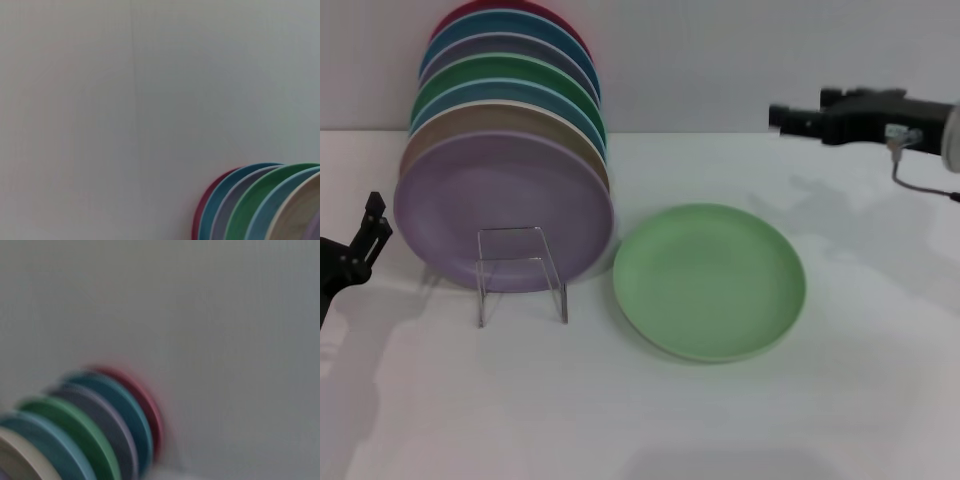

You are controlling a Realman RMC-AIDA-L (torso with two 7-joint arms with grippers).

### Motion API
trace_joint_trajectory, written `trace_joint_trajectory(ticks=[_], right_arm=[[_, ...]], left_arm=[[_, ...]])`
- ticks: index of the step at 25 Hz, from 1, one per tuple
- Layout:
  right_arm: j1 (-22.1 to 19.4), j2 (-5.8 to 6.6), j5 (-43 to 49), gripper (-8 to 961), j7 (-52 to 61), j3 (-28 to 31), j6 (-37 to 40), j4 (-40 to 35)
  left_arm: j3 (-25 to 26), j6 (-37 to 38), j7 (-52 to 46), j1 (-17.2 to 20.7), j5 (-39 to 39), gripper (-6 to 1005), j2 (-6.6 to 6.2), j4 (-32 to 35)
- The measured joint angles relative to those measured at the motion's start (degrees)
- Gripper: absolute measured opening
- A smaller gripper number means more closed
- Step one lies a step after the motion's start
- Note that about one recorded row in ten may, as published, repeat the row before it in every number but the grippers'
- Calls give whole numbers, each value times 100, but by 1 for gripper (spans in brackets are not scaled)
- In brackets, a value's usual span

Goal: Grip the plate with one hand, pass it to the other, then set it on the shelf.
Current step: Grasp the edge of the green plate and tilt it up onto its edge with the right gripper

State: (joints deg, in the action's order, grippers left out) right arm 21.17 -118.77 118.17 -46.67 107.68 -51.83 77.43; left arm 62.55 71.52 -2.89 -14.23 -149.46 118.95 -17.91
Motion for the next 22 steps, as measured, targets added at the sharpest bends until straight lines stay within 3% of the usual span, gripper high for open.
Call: trace_joint_trajectory(ticks=[4, 8, 14, 22], right_arm=[[575, 92, 1600, 810, 1670, 65, -1038, -7], [849, 120, 2034, 810, 1826, 136, -1714, -191], [1166, 117, 2960, 810, 2148, 134, -1885, -593], [1496, 88, 3078, 809, 2095, 87, -1594, -1351]], left_arm=[[27, -37, -1, -39, 48, 839, -2, 24], [39, -48, -2, -36, 56, 839, -4, 16], [29, -51, -83, -17, 58, 838, 8, 21], [18, -48, -264, -40, 58, 837, -7, 25]])
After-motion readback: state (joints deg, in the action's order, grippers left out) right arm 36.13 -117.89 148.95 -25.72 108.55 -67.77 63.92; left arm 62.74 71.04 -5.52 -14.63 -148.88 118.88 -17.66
